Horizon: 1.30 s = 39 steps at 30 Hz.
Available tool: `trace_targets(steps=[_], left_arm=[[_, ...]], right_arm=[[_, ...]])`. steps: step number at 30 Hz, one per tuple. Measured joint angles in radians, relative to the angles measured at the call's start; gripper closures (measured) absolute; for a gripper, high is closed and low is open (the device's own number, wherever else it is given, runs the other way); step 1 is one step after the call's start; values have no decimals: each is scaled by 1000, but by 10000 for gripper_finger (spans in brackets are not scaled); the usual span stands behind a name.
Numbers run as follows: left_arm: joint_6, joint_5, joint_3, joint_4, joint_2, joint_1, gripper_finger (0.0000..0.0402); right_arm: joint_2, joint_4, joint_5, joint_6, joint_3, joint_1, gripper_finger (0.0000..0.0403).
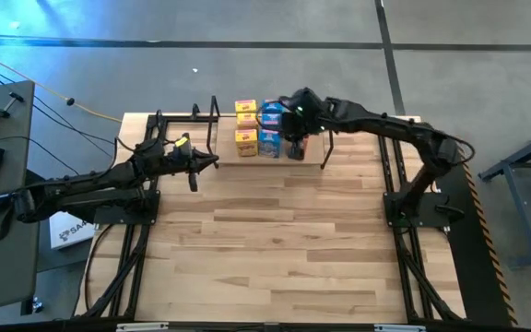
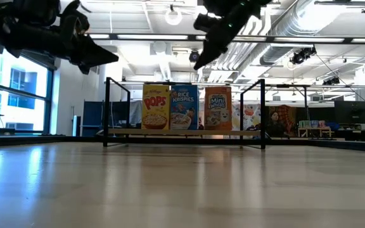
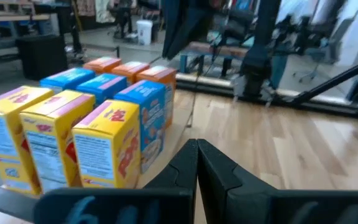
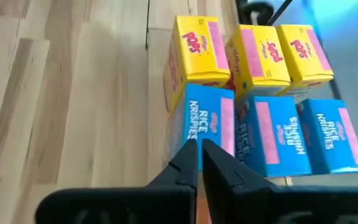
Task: Stack cereal on shelf
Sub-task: Return to Home Position
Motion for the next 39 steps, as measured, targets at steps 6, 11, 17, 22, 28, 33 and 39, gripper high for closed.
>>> trace_targets(steps=[6, 11, 17, 22, 28, 33, 39], left_arm=[[-62, 64, -80, 134, -56, 24, 401], [-76, 72, -87, 111, -70, 46, 401], [-75, 100, -87, 121, -97, 60, 401], [-69, 101, -86, 125, -106, 61, 401], [-42, 113, -86, 95, -106, 64, 401], [-74, 113, -166, 238, -107, 64, 401], [-120, 99, -232, 314, -120, 77, 401]], right_arm=[[-210, 391, -1, 78, -361, 65, 403], [-382, 634, -1, 140, -604, 149, 403], [-560, 925, 106, 208, -917, 217, 403], [-699, 1051, 159, 270, -1116, 228, 403], [-916, 1046, 161, 286, -1259, 228, 403], [-1115, 1065, 162, 322, -1402, 228, 403], [-1377, 1054, 172, 332, -1506, 227, 403]])
